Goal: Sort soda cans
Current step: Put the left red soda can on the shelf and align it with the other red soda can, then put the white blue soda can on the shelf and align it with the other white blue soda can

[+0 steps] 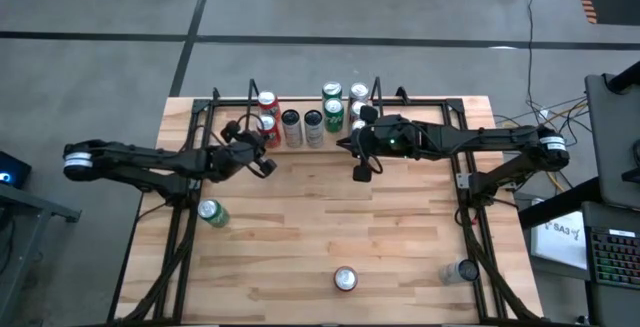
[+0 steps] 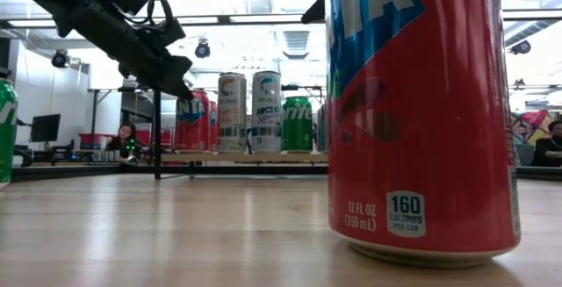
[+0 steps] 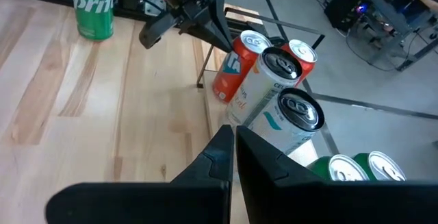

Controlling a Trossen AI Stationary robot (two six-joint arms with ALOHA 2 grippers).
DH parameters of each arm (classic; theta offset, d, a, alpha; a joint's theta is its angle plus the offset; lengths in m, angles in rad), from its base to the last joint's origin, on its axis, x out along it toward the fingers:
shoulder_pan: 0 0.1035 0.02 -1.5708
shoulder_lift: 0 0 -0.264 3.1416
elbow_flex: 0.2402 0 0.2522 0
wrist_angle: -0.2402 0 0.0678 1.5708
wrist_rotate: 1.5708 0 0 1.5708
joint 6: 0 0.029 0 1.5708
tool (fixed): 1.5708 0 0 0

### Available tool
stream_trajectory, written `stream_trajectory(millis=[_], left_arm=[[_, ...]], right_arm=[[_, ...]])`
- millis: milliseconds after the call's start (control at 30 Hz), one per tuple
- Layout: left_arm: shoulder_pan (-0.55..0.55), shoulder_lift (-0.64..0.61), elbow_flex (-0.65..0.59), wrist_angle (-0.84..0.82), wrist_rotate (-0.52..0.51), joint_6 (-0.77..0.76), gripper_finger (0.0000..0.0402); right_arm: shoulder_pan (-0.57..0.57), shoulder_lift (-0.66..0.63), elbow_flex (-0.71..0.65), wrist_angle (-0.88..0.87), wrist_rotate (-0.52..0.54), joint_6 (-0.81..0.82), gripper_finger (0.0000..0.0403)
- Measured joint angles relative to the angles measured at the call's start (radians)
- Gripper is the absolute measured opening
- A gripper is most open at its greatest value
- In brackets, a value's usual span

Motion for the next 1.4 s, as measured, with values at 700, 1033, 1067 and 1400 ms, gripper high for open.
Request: stream_trajectory(millis=[700, 1033, 1067, 1400], left_arm=[[0.026, 0.174, 0.03, 0.06, -0.053, 0.05, 0.0], [0.04, 0.163, 0.03, 0.094, -0.048, 0.131, 0.0], [0.041, 0.163, 0.03, 0.105, -0.039, 0.134, 0.0], [0.041, 0.041, 0.03, -0.021, 0.183, 0.194, 0.0]], right_arm=[[0.0, 0.0, 0.0, -0.003, 0.0, 0.004, 0.0009], [0.0, 0.0, 0.0, -0.003, 0.0, 0.0, 0.0009], [0.0, 0.0, 0.0, -0.003, 0.0, 0.0, 0.0009], [0.0, 0.0, 0.0, -0.008, 0.0, 0.0, 0.0009]])
